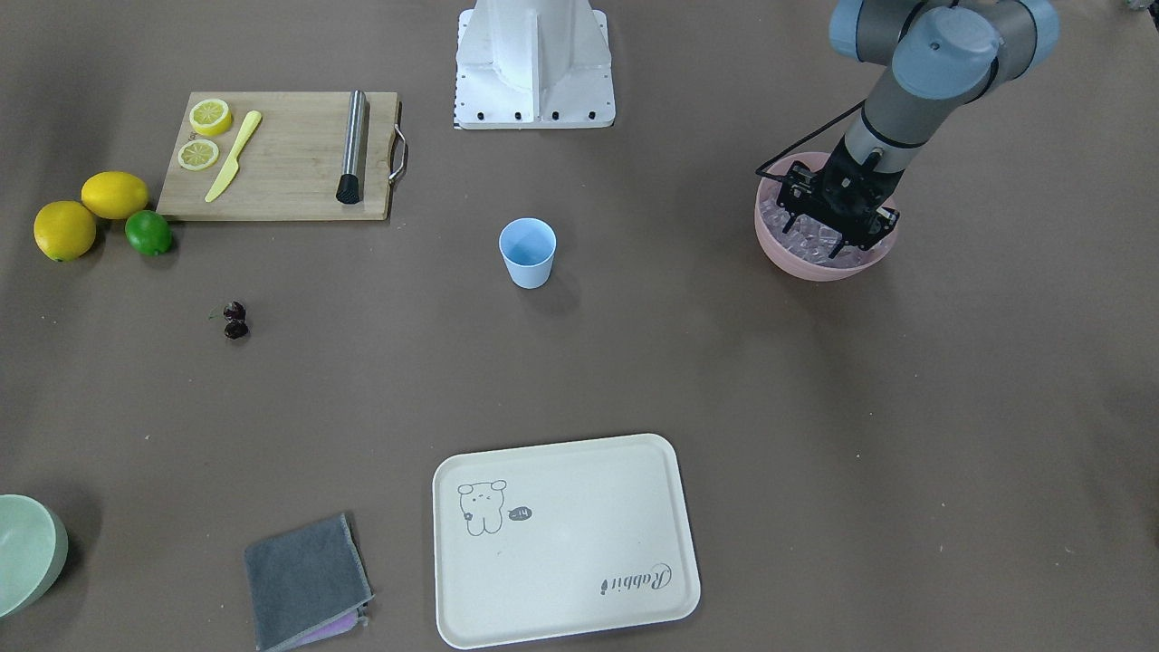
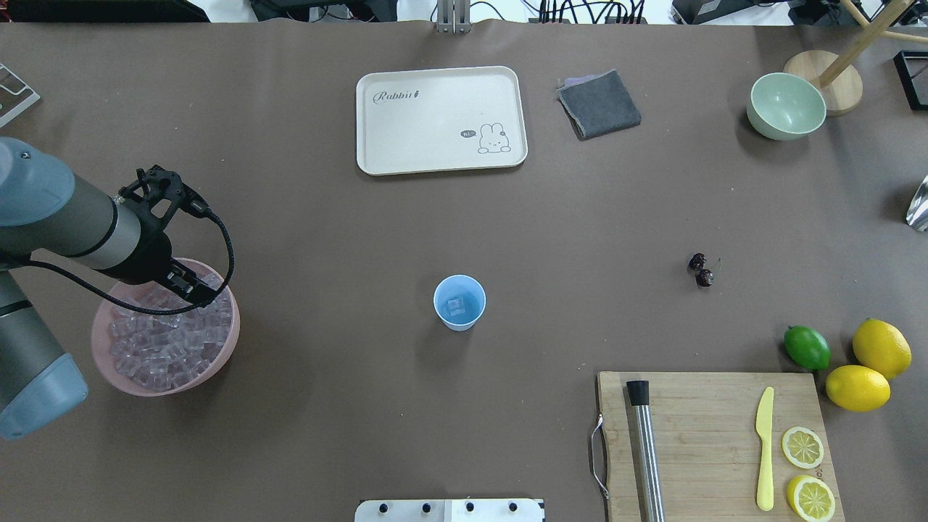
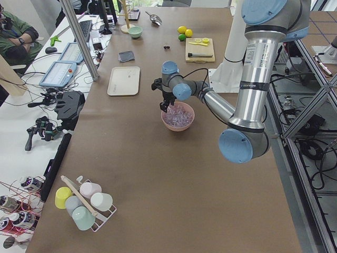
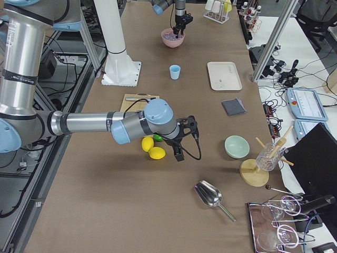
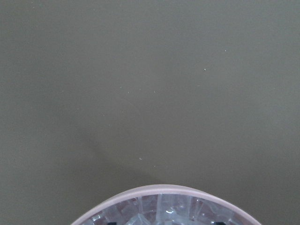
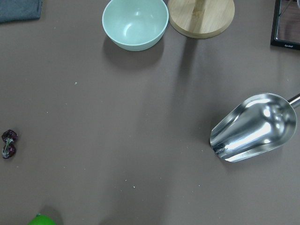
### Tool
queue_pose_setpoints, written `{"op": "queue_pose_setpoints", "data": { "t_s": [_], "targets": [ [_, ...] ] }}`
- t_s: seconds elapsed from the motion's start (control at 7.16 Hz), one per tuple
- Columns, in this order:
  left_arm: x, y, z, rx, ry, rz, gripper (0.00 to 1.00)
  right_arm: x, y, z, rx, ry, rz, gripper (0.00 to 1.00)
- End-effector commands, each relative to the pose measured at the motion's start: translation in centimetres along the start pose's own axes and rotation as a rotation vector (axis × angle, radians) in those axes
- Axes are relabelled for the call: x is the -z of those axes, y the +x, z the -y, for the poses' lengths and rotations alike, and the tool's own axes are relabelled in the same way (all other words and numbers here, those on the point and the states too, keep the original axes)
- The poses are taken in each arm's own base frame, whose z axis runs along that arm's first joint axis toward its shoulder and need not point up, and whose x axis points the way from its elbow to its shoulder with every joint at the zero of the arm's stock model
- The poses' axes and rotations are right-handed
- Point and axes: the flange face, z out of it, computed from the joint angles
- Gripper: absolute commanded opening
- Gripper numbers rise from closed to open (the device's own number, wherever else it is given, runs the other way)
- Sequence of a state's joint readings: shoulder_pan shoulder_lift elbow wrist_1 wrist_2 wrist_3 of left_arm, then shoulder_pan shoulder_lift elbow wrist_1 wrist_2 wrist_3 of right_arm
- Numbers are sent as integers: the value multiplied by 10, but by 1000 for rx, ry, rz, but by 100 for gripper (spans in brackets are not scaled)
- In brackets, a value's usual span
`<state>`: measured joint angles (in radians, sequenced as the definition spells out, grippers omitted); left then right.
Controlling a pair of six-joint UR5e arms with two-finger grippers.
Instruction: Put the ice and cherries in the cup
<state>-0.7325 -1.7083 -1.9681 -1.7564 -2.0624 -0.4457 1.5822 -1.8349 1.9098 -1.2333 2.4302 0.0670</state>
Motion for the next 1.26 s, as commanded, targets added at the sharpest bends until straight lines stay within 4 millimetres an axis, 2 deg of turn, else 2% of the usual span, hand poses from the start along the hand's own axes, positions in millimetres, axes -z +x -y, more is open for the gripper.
{"op": "queue_pose_setpoints", "data": {
  "t_s": [0.0, 0.42, 0.98, 1.12],
  "targets": [
    [-5, 3, 2, 31, -7, -3, 61, 0, 0, 0, 0, 0, 1, 100],
    [-9, 2, 2, 33, -12, -1, 60, 0, 0, -1, -1, -1, 1, 100],
    [-14, 7, 13, 42, -9, -6, 59, 0, 0, -1, 1, -1, 0, 100],
    [-14, 7, 13, 42, -9, -6, 48, 0, 0, -1, 1, -1, 0, 100]
  ]
}}
